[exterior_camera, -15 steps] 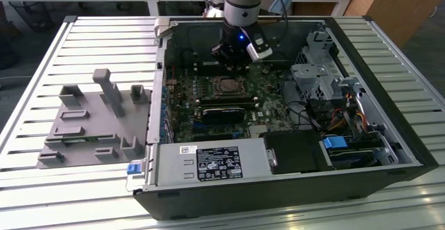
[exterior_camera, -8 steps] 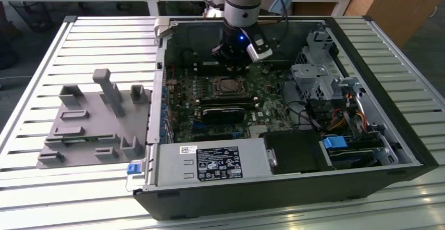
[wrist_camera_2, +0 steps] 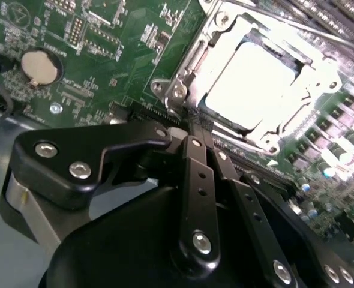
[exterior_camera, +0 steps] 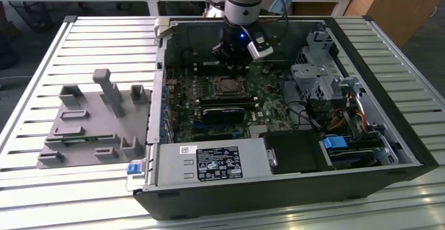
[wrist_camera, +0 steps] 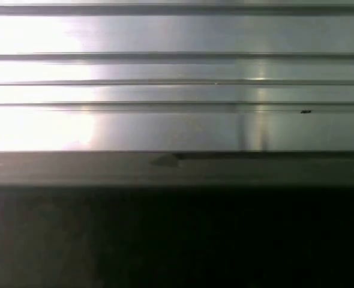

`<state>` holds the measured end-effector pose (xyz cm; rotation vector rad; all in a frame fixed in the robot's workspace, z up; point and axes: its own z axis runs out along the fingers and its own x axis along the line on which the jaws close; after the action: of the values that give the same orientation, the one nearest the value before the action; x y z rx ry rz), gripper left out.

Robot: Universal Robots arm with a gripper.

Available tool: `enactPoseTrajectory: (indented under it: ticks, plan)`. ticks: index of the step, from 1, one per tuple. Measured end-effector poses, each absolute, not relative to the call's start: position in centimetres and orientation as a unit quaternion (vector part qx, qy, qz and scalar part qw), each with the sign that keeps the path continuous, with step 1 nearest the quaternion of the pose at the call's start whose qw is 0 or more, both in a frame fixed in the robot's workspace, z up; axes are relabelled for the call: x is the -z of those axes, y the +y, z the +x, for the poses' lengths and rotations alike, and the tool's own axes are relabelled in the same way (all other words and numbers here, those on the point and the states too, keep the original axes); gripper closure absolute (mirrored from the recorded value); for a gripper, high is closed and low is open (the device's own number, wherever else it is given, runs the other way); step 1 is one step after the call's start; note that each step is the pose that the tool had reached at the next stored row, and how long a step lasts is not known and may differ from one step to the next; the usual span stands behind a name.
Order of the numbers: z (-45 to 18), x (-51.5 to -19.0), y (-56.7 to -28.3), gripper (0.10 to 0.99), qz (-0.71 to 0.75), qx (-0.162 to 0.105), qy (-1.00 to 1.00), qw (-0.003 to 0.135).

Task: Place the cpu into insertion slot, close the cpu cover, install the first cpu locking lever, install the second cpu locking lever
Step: 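Install the first cpu locking lever, then install the second cpu locking lever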

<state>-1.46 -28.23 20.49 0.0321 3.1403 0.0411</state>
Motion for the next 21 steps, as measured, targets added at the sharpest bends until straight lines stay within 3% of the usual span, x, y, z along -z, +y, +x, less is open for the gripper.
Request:
enactPoseTrajectory:
  ticks: [21]
  plan:
    - [-1.39,-21.38,-28.98,0.98,0.01,-0.013,1.0,0.0]
